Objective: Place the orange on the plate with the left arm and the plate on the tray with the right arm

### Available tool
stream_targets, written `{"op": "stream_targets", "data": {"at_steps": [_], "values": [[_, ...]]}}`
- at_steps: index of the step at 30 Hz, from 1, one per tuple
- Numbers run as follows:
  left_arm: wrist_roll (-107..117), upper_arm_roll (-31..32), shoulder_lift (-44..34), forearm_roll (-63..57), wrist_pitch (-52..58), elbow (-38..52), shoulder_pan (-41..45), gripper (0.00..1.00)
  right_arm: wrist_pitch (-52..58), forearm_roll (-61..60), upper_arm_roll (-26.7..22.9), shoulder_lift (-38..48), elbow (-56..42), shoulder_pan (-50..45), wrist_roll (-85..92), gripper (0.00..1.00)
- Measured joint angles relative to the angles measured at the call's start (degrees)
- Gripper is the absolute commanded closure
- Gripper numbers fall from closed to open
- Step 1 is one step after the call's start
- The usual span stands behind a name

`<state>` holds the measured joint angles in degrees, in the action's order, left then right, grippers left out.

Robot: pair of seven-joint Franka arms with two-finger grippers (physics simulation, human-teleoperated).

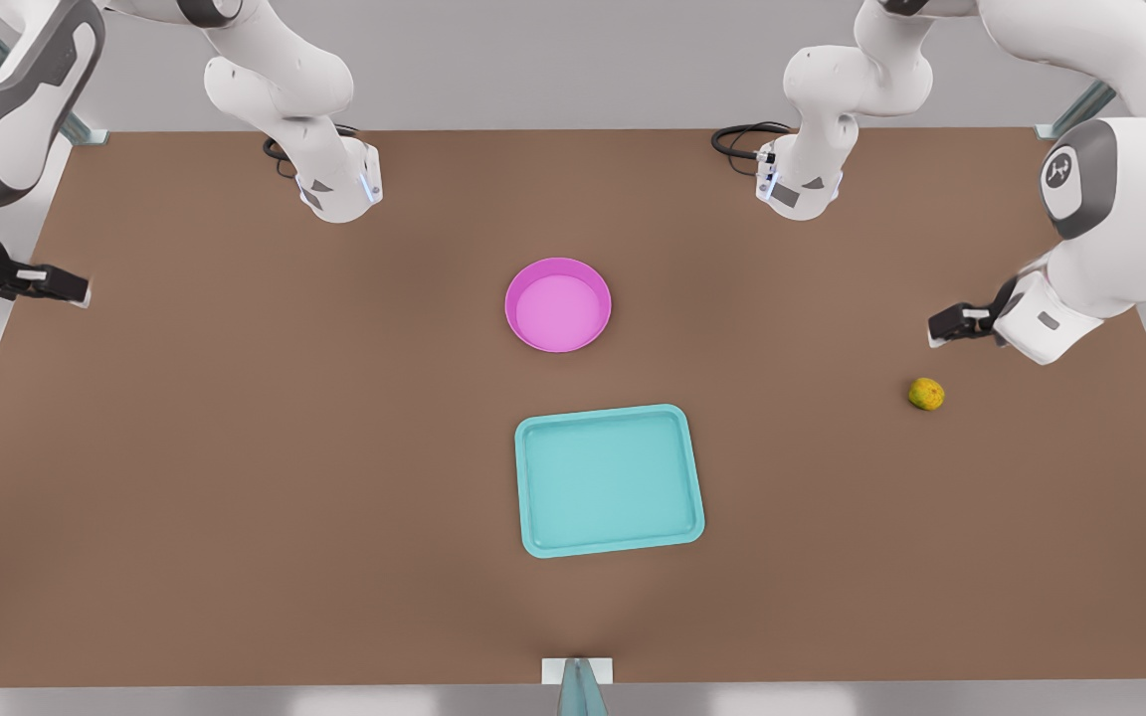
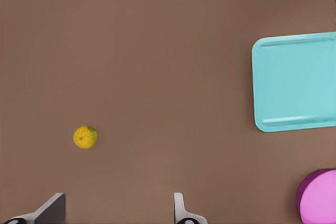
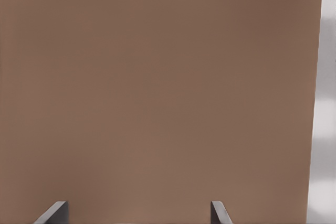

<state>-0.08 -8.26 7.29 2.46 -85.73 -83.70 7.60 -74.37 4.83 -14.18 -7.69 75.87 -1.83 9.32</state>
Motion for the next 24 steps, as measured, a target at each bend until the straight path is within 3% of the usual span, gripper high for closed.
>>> {"op": "stream_targets", "data": {"at_steps": [2,4,8,11,17,24], "values": [[0.0,-1.3,1.3,0.1,-0.7,-1.1,0.6,0.00,-1.4,0.0,0.0,-0.2,0.0,-0.1,0.5,0.00],[0.1,-4.5,4.5,0.2,-3.7,-7.7,0.8,0.00,-2.4,0.0,-0.1,-0.8,-0.1,-0.1,0.9,0.00],[-2.1,-8.0,9.1,1.2,-19.8,-26.6,-3.5,0.00,-3.0,0.0,-0.1,-3.6,-0.9,-0.7,1.6,0.00],[-6.0,-10.2,10.5,5.1,-32.0,-35.2,-4.7,0.00,-2.9,0.0,-0.1,-4.4,-0.9,-0.8,1.9,0.00],[-14.6,-12.3,14.2,8.2,-47.9,-39.5,-6.7,0.00,-2.4,0.0,-0.1,-5.6,-0.9,-0.8,2.4,0.00],[-23.0,-12.4,15.4,8.7,-55.4,-42.4,-6.6,0.00,-2.1,-0.1,-0.1,-6.1,-0.9,-0.7,2.9,0.00]]}}
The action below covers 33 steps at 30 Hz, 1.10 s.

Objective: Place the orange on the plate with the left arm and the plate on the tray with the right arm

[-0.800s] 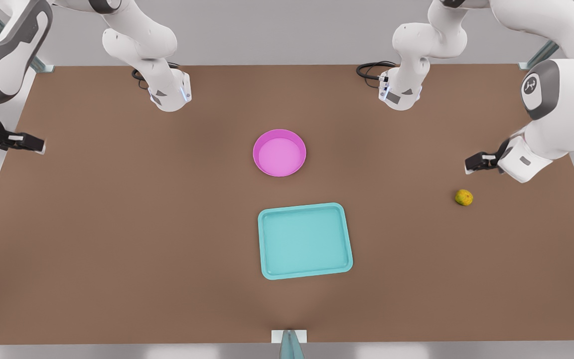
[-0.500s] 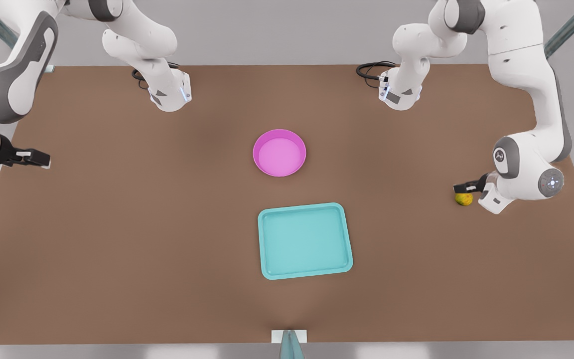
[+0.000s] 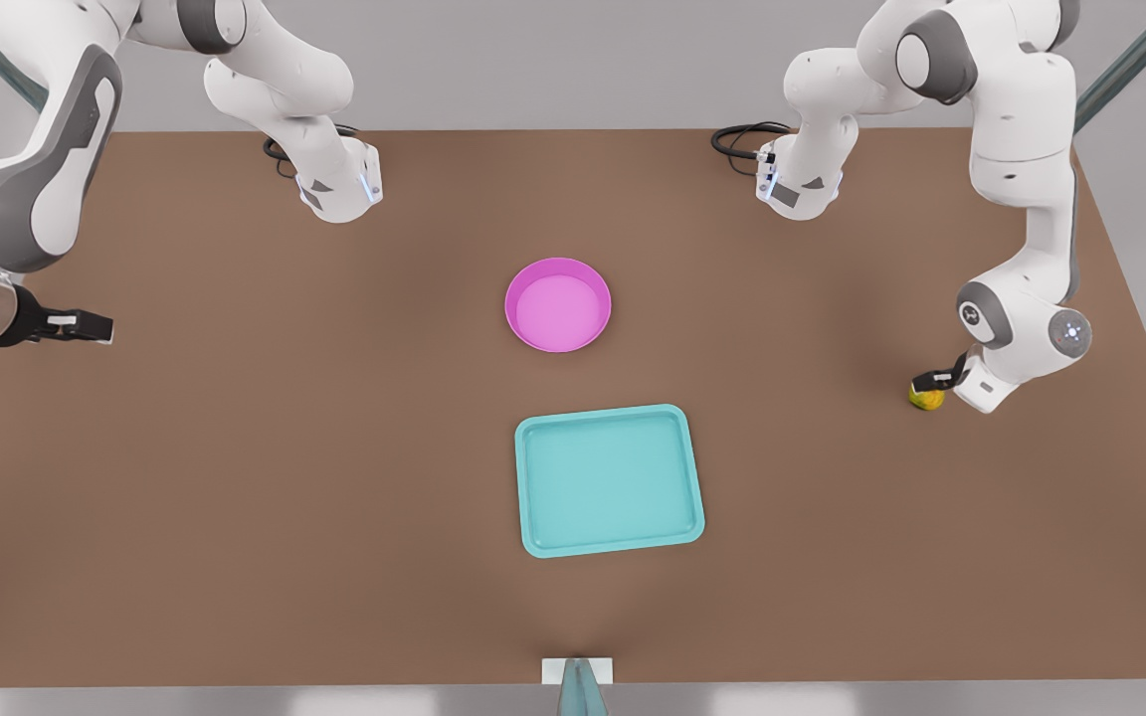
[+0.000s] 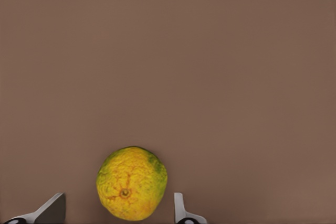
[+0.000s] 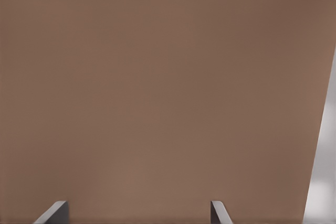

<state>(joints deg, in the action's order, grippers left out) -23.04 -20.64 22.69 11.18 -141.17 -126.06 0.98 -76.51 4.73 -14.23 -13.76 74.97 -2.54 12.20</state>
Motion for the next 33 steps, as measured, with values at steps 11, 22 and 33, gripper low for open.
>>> {"op": "stream_targets", "data": {"at_steps": [11,22,33], "values": [[-7.8,0.1,3.6,0.2,-2.9,-0.4,0.0,0.00,0.0,-0.1,0.0,-0.2,0.0,0.0,0.4,0.00],[-11.5,0.3,5.2,0.3,-3.5,-0.3,0.1,0.00,0.0,-0.1,0.0,-0.7,0.1,0.1,0.6,0.00],[-12.5,0.8,5.2,0.2,-3.7,-0.2,0.2,0.31,0.1,-0.2,0.0,-0.9,0.1,0.5,0.8,0.00]]}}
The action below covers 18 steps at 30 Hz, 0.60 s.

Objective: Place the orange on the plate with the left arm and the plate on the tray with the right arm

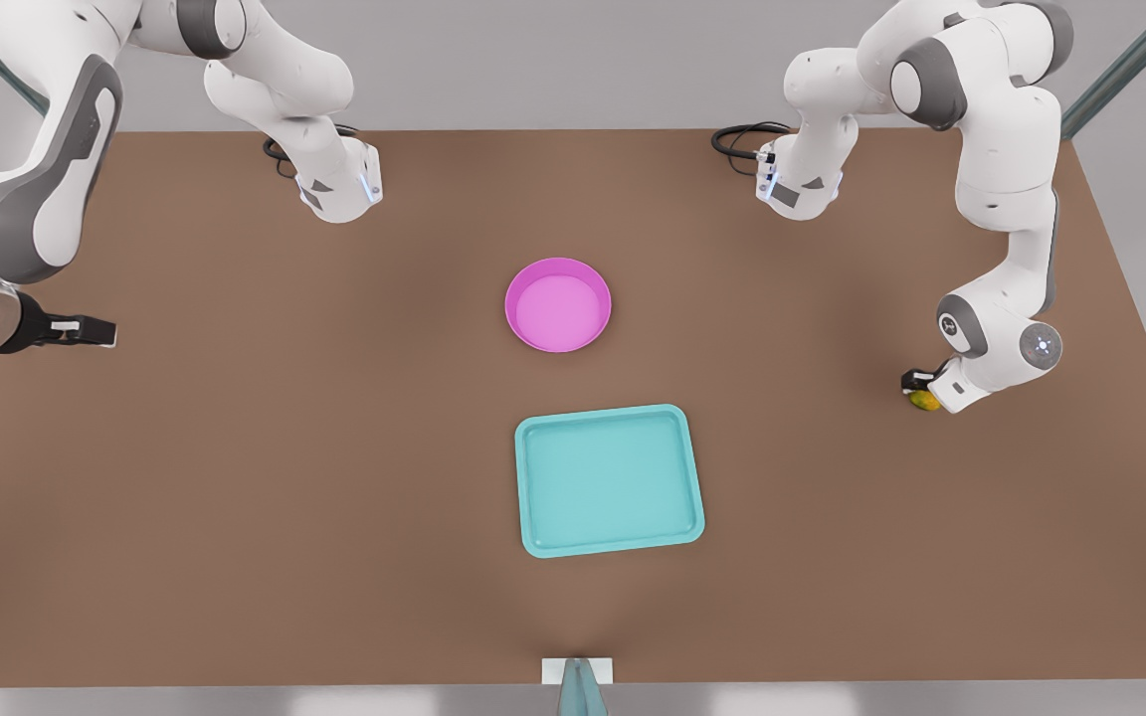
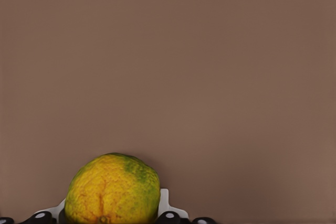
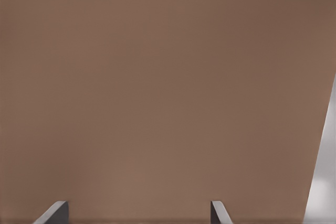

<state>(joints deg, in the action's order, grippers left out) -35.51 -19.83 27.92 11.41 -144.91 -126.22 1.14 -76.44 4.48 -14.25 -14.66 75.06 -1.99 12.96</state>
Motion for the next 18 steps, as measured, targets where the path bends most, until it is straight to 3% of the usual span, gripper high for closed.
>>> {"op": "stream_targets", "data": {"at_steps": [1,6,9,13,18], "values": [[0.1,0.0,0.0,-0.1,0.0,0.0,0.0,0.36,0.0,0.0,0.0,0.0,0.0,0.0,0.0,0.00],[1.2,0.6,-0.8,-0.5,0.4,0.3,0.1,0.38,0.0,0.0,0.0,0.0,0.0,0.1,0.0,0.00],[3.1,0.7,-5.4,-0.7,2.9,0.4,3.6,0.38,0.0,-0.1,0.0,0.0,-0.1,0.1,0.1,0.00],[10.1,0.7,-12.7,-0.8,9.1,0.5,25.5,0.37,0.0,-0.1,0.0,0.0,-0.1,0.1,0.1,0.00],[23.7,1.3,-8.0,-0.6,16.5,10.7,56.0,0.37,0.0,-0.1,0.0,-0.2,-0.1,0.1,0.1,0.00]]}}
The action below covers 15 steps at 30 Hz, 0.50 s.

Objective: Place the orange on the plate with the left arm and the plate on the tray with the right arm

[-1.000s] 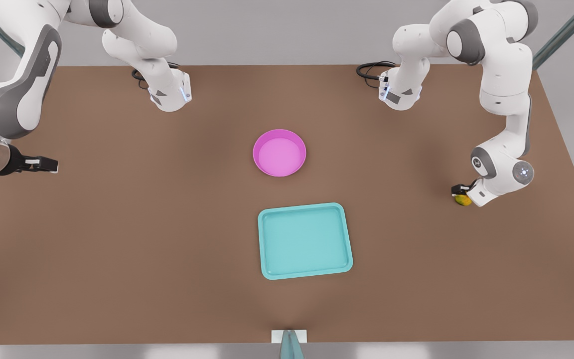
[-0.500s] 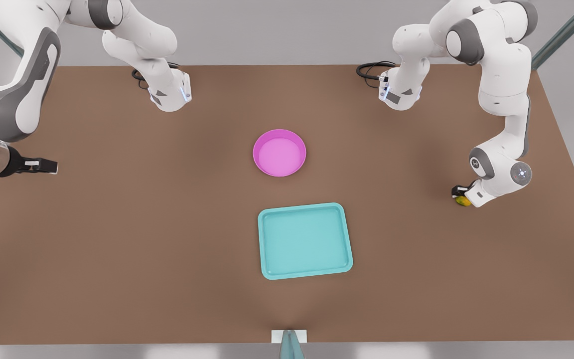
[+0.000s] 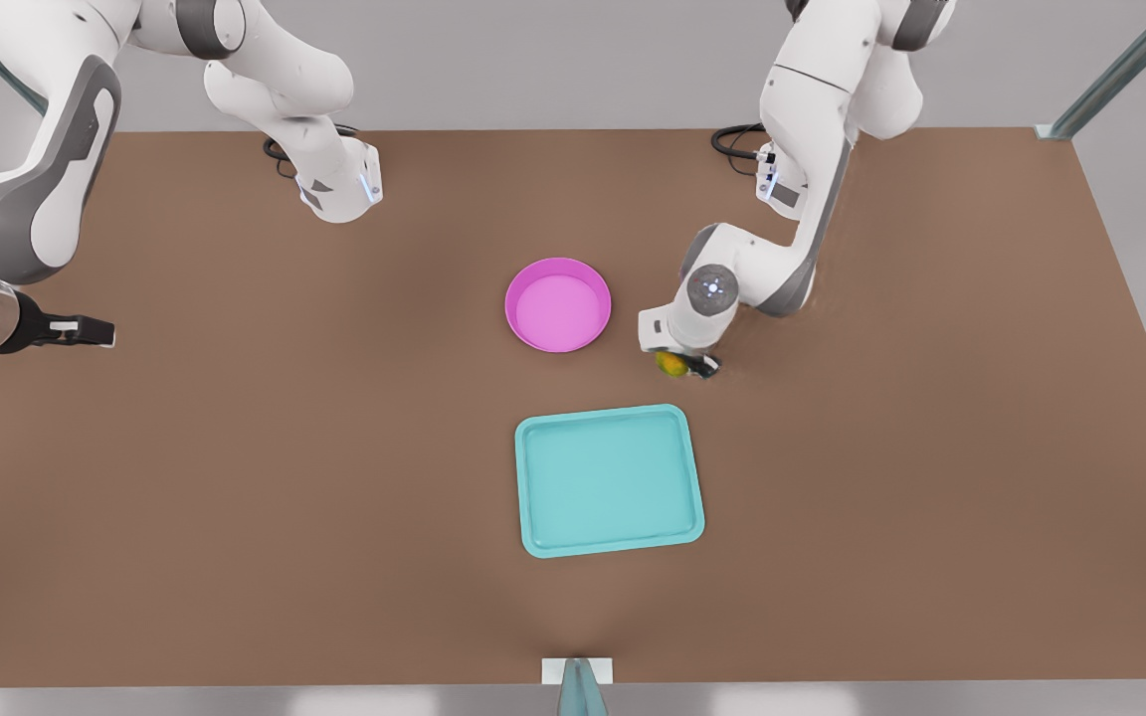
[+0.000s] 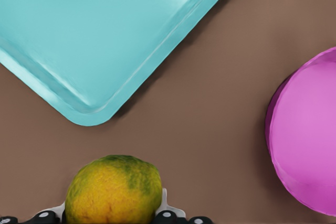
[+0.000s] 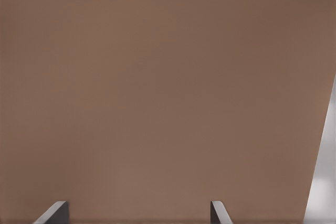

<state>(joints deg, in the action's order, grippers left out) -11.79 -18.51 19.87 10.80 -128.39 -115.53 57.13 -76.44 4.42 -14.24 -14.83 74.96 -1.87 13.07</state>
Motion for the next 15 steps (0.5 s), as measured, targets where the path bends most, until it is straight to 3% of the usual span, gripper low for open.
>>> {"op": "stream_targets", "data": {"at_steps": [3,8,10,15], "values": [[9.0,3.8,8.5,0.1,4.6,13.0,3.8,0.36,0.0,0.0,0.0,-0.1,0.0,0.0,0.0,0.00],[22.3,7.5,11.0,0.2,10.5,15.6,7.5,0.36,-0.1,-0.1,0.0,-0.2,-0.1,0.0,0.0,0.00],[26.6,7.9,11.2,0.3,12.5,15.5,8.6,0.00,-0.1,-0.1,0.0,-0.2,-0.1,0.0,0.0,0.00],[35.7,7.6,10.4,0.5,15.8,16.2,8.9,0.00,-0.1,-0.1,0.0,-0.4,0.0,0.0,0.0,0.00]]}}
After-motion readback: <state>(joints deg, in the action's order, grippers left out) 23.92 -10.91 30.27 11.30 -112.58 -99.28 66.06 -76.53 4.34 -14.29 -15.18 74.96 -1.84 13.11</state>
